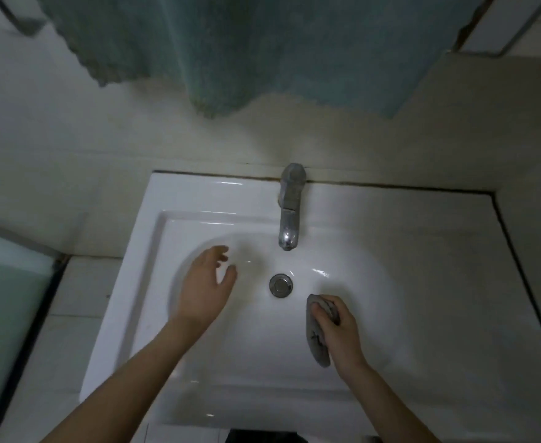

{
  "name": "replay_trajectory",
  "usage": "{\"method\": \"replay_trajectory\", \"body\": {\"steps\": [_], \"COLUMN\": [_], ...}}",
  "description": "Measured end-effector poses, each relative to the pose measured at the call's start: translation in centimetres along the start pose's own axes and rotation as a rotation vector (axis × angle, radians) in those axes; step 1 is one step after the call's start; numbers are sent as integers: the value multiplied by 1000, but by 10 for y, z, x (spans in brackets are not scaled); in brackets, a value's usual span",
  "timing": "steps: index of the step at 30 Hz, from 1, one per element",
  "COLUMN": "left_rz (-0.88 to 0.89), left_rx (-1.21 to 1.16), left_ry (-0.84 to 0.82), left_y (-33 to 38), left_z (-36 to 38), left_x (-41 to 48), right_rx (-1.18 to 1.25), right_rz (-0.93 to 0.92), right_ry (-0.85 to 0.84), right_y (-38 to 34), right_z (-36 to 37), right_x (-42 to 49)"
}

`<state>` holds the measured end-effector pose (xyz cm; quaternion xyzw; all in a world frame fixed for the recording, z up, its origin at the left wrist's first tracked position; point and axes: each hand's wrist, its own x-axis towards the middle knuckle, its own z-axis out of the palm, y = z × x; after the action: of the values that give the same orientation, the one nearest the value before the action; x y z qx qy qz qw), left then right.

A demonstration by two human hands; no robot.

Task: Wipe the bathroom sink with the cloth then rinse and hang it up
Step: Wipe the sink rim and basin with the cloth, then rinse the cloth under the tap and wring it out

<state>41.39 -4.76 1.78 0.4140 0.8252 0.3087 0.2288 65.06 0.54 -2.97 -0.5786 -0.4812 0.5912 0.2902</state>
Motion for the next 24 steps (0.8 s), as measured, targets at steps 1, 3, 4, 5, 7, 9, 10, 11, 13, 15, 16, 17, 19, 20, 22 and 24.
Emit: {"method": "replay_trajectory", "body": {"steps": [1,3,4,5,7,9,10,11,13,15,16,17,19,20,22,24], "left_rz": [-32,-113,-149,-185,-264,-311,-319,-323,-337,-367,-383,-397,-414,-409,-376,-361], "left_rx": [-133,-405,-518,-601,-695,-715,-701,-681,-652,-637,-624,-609,-585,-575,-573,-594], "left_ry": [-5,-71,-103,-127,-163,-186,-191,-188,-167,-126,-109,-97,-96,-113,-161,-194], "left_y": [27,74,92,107,124,129,129,128,133,141,147,152,159,160,159,150], "left_z": [2,6,11,16,26,32,33,33,31,28,27,26,23,20,12,3], "left_x": [10,31,43,53,70,81,84,87,92,101,106,112,120,120,115,107], "right_rx": [24,43,43,42,45,47,46,45,49,35,31,29,31,39,39,15], "right_rz": [12,15,12,8,4,-6,-7,-6,-10,-15,-20,-22,-24,-27,-45,-60], "right_ry": [17,33,37,42,52,55,52,48,47,38,32,26,13,5,-20,-50], "right_y": [-2,-5,-6,-5,-5,-4,-3,-2,0,0,0,-1,-4,-6,-10,-15], "right_z": [-1,-4,-6,-7,-10,-12,-12,-12,-12,-11,-11,-10,-7,-5,0,10], "right_x": [-1,-3,-4,-4,-5,-4,-4,-4,-2,0,1,2,5,7,13,21]}}
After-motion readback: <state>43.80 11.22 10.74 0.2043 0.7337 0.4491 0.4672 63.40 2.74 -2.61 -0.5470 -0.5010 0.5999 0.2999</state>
